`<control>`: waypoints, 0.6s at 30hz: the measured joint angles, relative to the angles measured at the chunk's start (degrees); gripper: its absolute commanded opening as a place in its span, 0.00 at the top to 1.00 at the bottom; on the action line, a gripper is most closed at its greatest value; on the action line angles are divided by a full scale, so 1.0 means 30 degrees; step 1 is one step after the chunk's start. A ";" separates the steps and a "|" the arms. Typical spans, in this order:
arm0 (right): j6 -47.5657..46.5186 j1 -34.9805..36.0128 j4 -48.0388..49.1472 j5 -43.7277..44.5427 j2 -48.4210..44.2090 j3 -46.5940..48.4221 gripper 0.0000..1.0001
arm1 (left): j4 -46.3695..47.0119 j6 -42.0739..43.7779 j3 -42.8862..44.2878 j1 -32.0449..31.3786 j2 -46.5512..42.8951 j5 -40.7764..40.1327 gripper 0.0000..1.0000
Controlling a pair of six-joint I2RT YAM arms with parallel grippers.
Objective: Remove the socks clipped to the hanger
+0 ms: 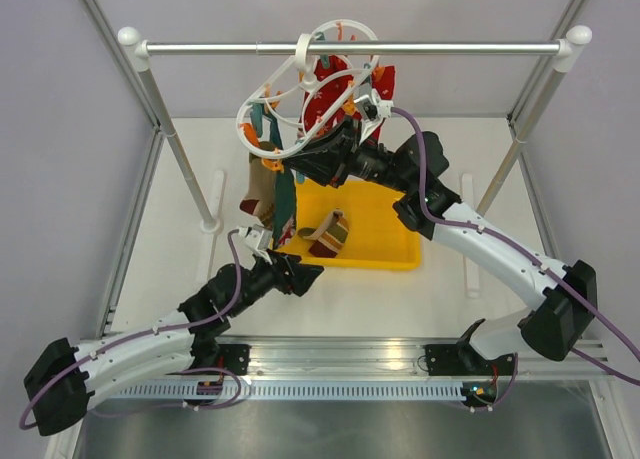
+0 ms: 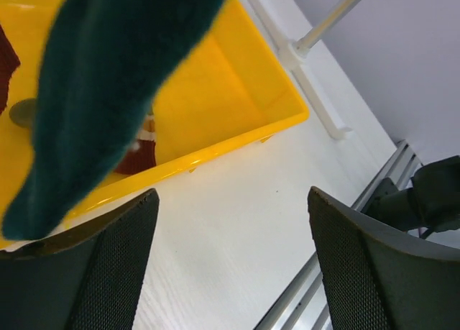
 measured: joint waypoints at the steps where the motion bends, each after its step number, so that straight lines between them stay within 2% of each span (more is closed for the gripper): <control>1: 0.0007 0.0007 0.0007 -0.0007 0.0036 0.0015 0.96 | 0.0000 0.0007 -0.0007 -0.0015 -0.0459 0.0087 0.16; 7: 0.0073 0.0007 0.0117 0.0000 0.0204 0.0015 0.96 | -0.0889 0.0022 -0.0015 -0.0066 -0.3053 0.0488 0.24; 18: 0.0138 0.0007 0.0233 0.0000 0.0313 0.0022 0.96 | -0.3730 0.0138 0.1268 -0.0080 -0.5880 0.0641 0.41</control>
